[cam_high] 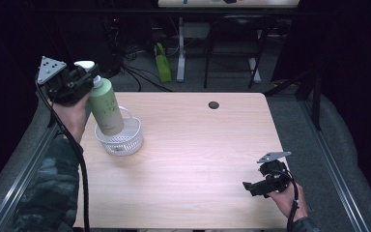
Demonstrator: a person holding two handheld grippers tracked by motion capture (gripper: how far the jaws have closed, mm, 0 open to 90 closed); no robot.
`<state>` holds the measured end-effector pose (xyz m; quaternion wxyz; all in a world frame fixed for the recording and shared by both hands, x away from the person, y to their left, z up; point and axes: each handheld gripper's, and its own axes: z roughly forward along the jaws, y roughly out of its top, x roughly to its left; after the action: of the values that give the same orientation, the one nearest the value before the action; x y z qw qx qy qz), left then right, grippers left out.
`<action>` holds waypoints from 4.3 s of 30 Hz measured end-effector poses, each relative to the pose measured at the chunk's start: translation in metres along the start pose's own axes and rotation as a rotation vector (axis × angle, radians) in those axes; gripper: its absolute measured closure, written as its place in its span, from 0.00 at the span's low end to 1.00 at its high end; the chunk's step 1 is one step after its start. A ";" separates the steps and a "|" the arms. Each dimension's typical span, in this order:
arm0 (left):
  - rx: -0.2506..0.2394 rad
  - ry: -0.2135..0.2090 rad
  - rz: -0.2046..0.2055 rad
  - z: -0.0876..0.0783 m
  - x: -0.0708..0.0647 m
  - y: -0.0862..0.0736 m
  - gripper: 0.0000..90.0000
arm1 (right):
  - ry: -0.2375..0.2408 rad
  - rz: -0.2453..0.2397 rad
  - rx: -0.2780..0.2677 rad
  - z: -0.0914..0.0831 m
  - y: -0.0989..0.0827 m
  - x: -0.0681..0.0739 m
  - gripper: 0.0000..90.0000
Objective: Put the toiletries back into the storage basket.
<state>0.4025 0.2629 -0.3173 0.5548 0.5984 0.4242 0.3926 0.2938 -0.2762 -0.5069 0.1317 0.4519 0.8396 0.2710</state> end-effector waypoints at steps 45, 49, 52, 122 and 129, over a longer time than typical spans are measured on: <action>0.075 0.006 -0.007 0.018 0.002 -0.067 0.75 | 0.002 0.000 0.003 0.000 -0.001 -0.001 0.01; 0.079 0.012 -0.017 0.019 0.002 -0.072 0.75 | 0.002 0.001 0.003 0.001 -0.001 -0.001 0.01; 0.085 0.016 -0.014 0.020 0.001 -0.075 0.75 | 0.003 0.002 0.001 0.000 -0.001 0.000 0.01; 0.142 0.015 -0.014 0.012 0.007 -0.109 0.74 | 0.001 0.003 -0.011 -0.002 0.000 0.001 0.00; 0.155 0.018 -0.036 0.011 0.010 -0.108 0.63 | -0.001 0.004 -0.010 -0.002 -0.001 0.000 0.01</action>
<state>0.4081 0.2713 -0.4262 0.5098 0.6283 0.4693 0.3538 0.2925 -0.2772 -0.5056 0.1339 0.4532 0.8372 0.2753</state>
